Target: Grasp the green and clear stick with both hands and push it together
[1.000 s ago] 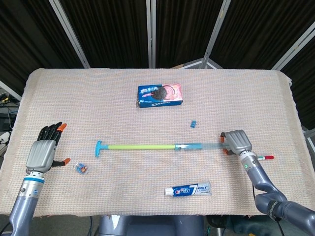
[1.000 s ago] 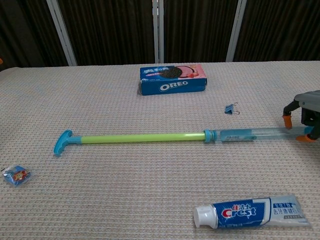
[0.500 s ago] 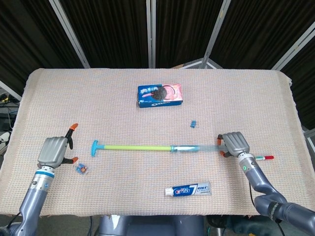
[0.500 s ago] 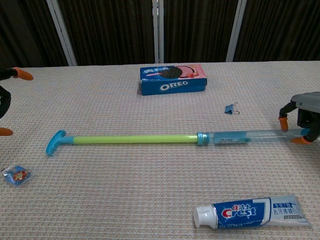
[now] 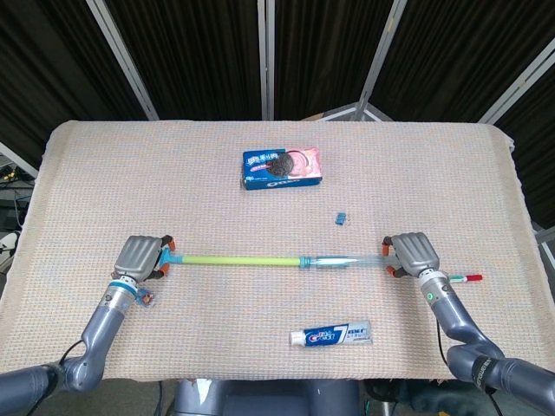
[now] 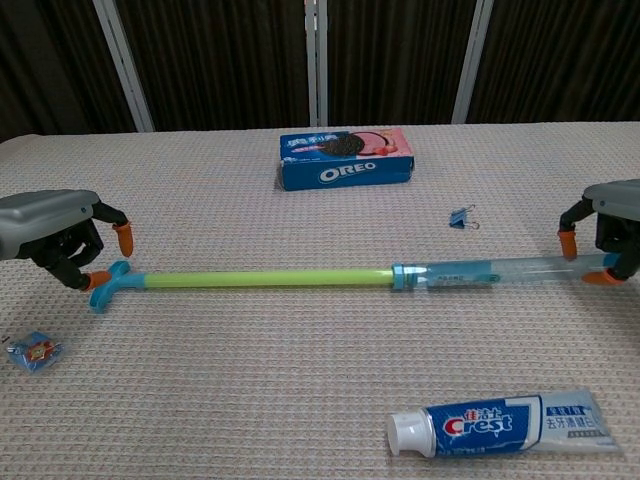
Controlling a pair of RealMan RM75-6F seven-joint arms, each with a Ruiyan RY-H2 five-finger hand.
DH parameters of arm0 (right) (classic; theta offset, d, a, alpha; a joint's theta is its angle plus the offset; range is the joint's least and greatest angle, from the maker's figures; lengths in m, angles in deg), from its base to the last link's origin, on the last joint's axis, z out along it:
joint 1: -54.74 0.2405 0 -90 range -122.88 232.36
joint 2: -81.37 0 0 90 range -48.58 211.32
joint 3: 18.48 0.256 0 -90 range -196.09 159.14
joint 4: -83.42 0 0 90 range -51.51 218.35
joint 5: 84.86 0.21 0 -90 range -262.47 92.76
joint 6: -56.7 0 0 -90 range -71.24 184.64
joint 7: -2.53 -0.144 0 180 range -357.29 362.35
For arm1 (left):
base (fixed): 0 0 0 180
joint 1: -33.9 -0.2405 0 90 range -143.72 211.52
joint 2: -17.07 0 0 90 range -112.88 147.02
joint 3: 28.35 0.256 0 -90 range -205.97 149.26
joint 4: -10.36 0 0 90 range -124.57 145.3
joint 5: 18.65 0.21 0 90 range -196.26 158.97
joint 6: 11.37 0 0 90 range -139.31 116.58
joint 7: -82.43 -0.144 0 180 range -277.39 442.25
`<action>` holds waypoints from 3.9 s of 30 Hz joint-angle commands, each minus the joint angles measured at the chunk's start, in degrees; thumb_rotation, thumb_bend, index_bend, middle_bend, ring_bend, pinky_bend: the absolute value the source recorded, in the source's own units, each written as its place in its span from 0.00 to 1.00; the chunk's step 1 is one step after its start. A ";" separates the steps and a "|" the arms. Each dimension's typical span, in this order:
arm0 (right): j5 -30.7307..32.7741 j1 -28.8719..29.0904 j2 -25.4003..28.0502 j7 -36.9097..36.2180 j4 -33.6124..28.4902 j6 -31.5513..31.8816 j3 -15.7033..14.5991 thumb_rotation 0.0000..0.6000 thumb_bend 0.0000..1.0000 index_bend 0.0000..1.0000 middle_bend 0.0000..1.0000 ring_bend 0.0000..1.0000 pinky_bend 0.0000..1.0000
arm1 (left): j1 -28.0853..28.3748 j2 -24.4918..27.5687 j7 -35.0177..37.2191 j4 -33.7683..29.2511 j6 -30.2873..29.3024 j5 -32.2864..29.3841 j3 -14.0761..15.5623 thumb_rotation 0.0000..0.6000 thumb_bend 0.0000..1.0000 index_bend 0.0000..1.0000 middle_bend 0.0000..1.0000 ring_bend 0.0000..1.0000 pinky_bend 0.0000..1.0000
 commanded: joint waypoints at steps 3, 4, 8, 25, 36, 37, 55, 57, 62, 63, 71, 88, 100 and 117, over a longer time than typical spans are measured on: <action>-0.04 0.04 0.13 0.07 -0.27 0.14 -0.13 1.00 0.32 0.64 1.00 1.00 1.00 | 0.70 -1.37 0.72 1.97 0.94 -0.96 0.34 1.00 0.41 0.43 0.82 0.81 0.95; -0.05 0.05 0.17 0.06 -0.34 0.18 -0.17 1.00 0.32 0.64 1.00 1.00 1.00 | 0.81 -1.58 0.83 2.36 1.02 -1.03 0.41 1.00 0.41 0.43 0.82 0.81 0.95; -0.17 0.10 0.25 -0.07 -0.62 0.35 -0.21 1.00 0.32 0.64 1.00 1.00 1.00 | 1.42 -2.61 1.37 3.86 1.72 -1.44 0.40 1.00 0.41 0.43 0.82 0.81 0.95; -0.35 0.07 0.45 -0.79 -0.61 0.54 -0.56 1.00 0.32 0.64 1.00 1.00 1.00 | 3.29 -5.23 0.41 6.75 2.71 -3.91 0.59 1.00 0.44 0.52 0.82 0.81 0.95; -0.48 0.04 1.22 -1.66 -1.81 0.75 -0.31 1.00 0.32 0.65 1.00 1.00 1.00 | 3.68 -4.73 0.63 5.36 2.24 -5.55 -0.19 1.00 0.45 0.62 0.82 0.81 0.95; -0.35 0.09 1.44 -1.80 -2.21 0.65 -0.20 1.00 0.32 0.65 1.00 1.00 1.00 | 3.66 -4.46 0.88 4.88 2.09 -5.59 -0.37 1.00 0.45 0.63 0.82 0.81 0.95; 7.09 3.23 4.63 2.36 -12.89 0.42 3.16 1.00 0.32 0.66 1.00 1.00 1.00 | 5.43 -0.96 2.37 -3.49 0.11 -7.79 -3.73 1.00 0.45 0.64 0.82 0.81 0.95; 8.38 3.70 4.42 3.01 -13.52 0.47 3.38 1.00 0.32 0.66 1.00 1.00 1.00 | 5.95 -1.25 1.84 -3.67 0.16 -8.38 -3.71 1.00 0.45 0.64 0.82 0.81 0.95; 9.77 4.71 3.86 4.23 -14.37 0.53 3.56 1.00 0.32 0.66 1.00 1.00 1.00 | 6.77 -2.15 1.68 -3.94 -0.03 -9.06 -4.02 1.00 0.45 0.64 0.82 0.81 0.95; 10.02 5.02 3.65 4.71 -14.57 0.59 3.56 1.00 0.32 0.66 1.00 1.00 1.00 | 6.98 -2.41 1.67 -4.01 -0.08 -9.18 -4.09 1.00 0.45 0.64 0.82 0.81 0.95; 12.43 7.81 1.49 9.02 -15.75 1.26 3.48 1.00 0.32 0.66 1.00 1.00 1.00 | 9.01 -4.29 0.15 -4.36 -0.47 -10.37 -4.35 1.00 0.45 0.64 0.82 0.81 0.95; 16.64 11.63 -2.10 14.56 -17.03 3.40 2.87 1.00 0.33 0.67 1.00 1.00 1.00 | 11.00 -6.63 -0.28 -3.28 -0.55 -11.69 -3.74 1.00 0.45 0.64 0.82 0.81 0.95; 17.06 11.98 -2.64 14.81 -17.14 4.46 2.02 1.00 0.20 0.33 1.00 1.00 1.00 | 10.45 -5.62 1.01 -3.54 -0.78 -11.31 -2.84 1.00 0.34 0.11 0.82 0.81 0.95; -4.57 -0.16 7.66 0.57 -21.91 21.29 -2.09 1.00 0.00 0.00 0.78 0.84 0.86 | -0.23 7.80 10.91 -10.68 -13.81 0.26 -0.43 1.00 0.05 0.00 0.34 0.45 0.57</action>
